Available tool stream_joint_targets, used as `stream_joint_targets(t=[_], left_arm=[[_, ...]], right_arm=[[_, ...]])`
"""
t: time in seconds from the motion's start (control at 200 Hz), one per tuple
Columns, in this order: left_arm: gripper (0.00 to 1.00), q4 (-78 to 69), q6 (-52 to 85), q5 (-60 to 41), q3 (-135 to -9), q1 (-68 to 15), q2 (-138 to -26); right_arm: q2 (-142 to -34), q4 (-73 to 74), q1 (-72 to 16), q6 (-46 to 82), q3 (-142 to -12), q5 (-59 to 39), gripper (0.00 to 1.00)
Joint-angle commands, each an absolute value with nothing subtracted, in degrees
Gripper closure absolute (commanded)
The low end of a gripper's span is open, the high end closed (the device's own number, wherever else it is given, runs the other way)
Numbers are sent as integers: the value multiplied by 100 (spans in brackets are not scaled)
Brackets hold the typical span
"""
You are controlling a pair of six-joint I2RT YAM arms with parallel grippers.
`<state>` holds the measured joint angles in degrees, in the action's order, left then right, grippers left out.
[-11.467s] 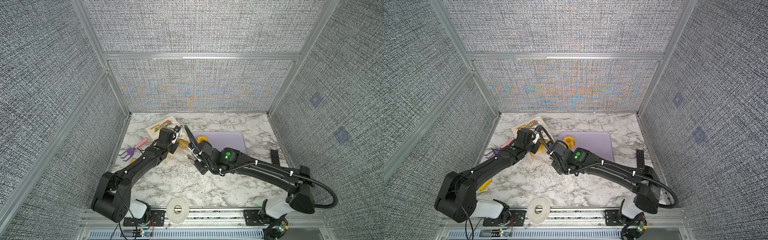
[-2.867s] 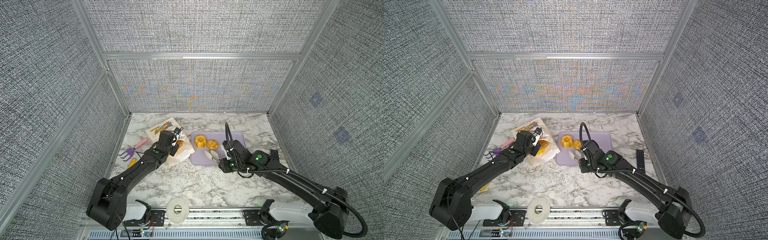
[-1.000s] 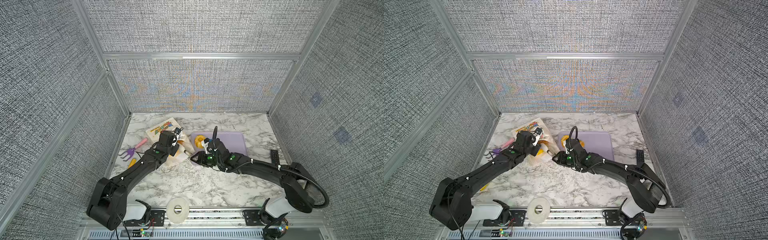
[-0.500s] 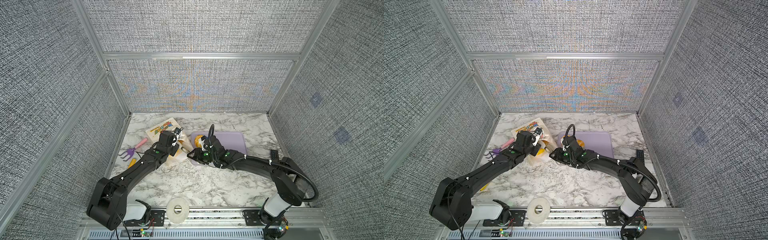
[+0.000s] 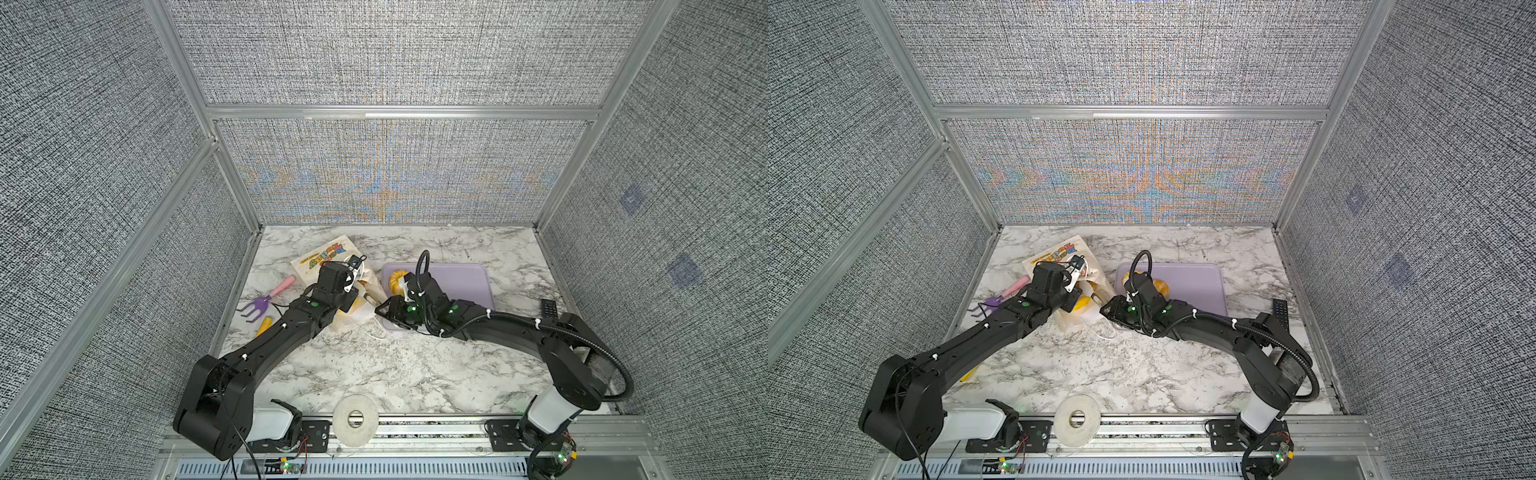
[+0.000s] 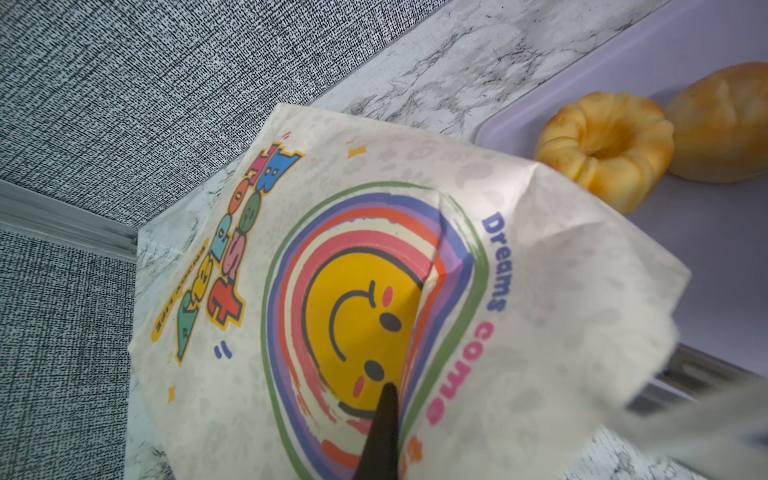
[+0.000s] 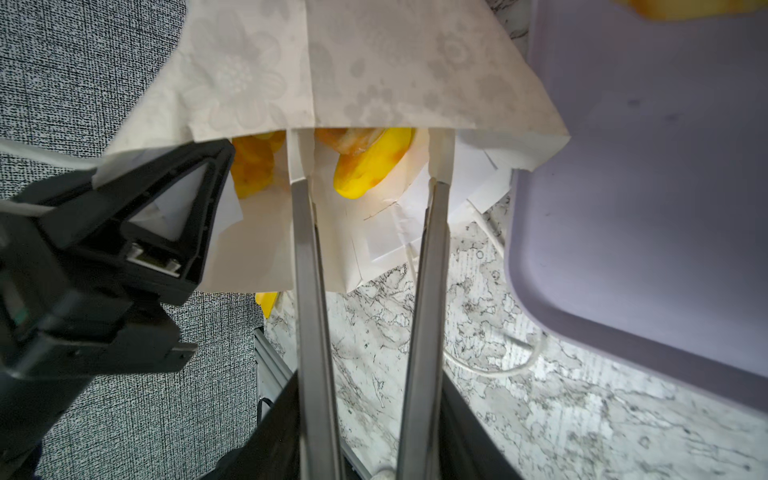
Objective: Take the fake bread out of the paper bag
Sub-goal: 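Insert the tongs into the bag and pinch a round brown bun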
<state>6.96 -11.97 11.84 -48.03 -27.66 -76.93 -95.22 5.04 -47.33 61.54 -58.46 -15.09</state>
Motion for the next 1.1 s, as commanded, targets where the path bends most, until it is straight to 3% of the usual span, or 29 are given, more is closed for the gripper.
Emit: stream_joint_targets(t=[0.0,0.48,0.65,0.91,1.095], left_arm=[[100,613,-1160,1134,-4847,-2762,-7708],[100,613,-1160,1125,-4846,-2766,-7727],[100,624,-1160,1134,-4848,-2768,-7740],[100,612,-1165,1143,-4838,-2764,-7738],[100,574,-1122,1177,-4838,-2765,-7764]], right_arm=[[-9520,697,-4729,6172,-5836,-1458,54],[-9956,664,-4705,6009,-6422,-1626,57],[-9929,519,-4728,5912,-6522,-1625,70],[-9646,386,-4796,5723,-6392,-1657,100],[-9066,211,-4951,5539,-6023,-1688,100]])
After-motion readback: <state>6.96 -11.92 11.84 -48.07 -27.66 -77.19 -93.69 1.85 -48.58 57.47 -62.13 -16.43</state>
